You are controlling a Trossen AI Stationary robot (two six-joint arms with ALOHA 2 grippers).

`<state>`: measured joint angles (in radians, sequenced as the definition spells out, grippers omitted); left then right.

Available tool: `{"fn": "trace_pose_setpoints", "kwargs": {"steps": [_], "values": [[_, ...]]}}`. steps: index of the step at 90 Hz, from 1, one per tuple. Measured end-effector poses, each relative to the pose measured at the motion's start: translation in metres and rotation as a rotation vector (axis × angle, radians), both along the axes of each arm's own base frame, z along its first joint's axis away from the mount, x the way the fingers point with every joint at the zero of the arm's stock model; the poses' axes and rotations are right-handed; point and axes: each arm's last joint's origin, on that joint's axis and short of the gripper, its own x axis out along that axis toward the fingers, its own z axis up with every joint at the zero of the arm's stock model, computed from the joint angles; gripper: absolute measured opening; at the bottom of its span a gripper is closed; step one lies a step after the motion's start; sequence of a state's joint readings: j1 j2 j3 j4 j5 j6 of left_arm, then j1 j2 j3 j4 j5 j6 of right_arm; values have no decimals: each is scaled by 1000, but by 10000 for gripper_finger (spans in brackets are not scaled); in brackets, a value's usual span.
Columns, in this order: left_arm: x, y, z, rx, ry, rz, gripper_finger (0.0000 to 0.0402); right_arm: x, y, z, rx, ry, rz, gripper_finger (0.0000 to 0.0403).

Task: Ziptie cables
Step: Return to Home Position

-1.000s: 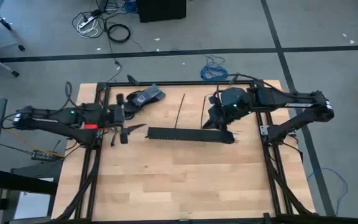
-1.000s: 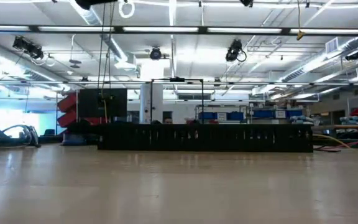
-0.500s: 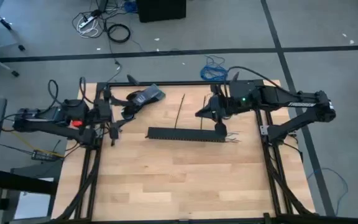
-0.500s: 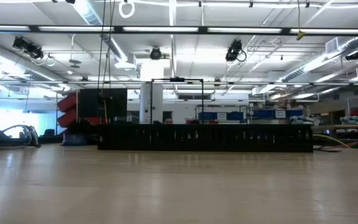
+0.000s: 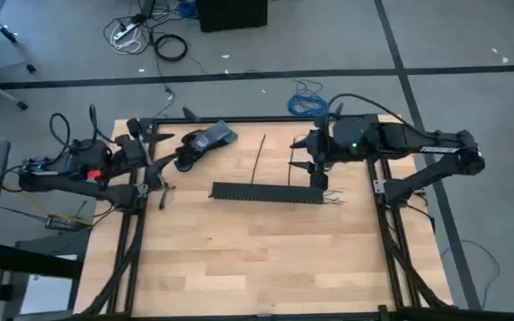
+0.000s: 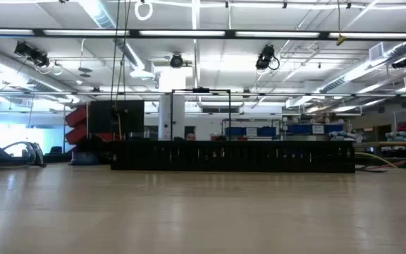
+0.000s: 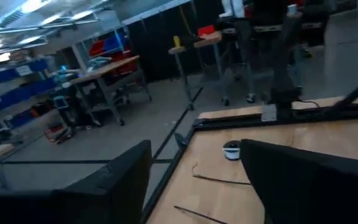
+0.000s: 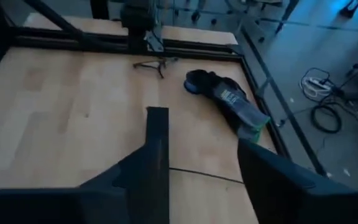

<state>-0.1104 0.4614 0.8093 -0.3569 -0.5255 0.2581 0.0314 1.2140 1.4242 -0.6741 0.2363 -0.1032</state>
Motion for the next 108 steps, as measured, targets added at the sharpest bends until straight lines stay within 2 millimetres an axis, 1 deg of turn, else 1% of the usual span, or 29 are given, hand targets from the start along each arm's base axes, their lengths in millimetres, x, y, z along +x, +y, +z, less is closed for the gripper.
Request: {"fn": "trace_pose_setpoints", "kwargs": {"steps": [6,11,16,24,28,32,39,47,60,74,84,92,100,108], "values": [[-2,0,0,3,2,5,186,-11,1,7,-1,-28,9,196],[-3,1,-1,4,11,5,155,-23,3,13,6,-52,27,167],[-4,1,-2,5,16,5,122,-36,4,18,20,-69,61,124],[-5,1,-3,6,29,5,62,-54,8,25,51,-102,138,36],[-5,1,-3,6,31,5,30,-60,9,26,50,-112,166,16],[-6,1,-4,6,36,5,13,-64,11,25,57,-115,175,13],[-7,1,-5,3,49,7,4,-71,12,22,65,-117,184,5],[-12,2,-9,-15,65,36,1,-81,13,16,69,-116,188,2],[-26,4,-23,-58,39,65,0,-102,9,-3,89,-148,115,1],[-42,7,-43,-76,-30,80,0,-125,6,-30,97,-298,96,0],[-52,8,-54,-98,-68,80,0,-139,2,-55,93,-356,35,0],[-55,8,-63,-104,-75,83,0,-148,0,-76,100,-395,-32,0],[-56,9,-73,-111,-63,123,0,-155,-1,-97,109,-428,-39,0],[-57,9,-73,-139,-98,128,0,-159,-2,-116,116,-480,-38,0]]}}
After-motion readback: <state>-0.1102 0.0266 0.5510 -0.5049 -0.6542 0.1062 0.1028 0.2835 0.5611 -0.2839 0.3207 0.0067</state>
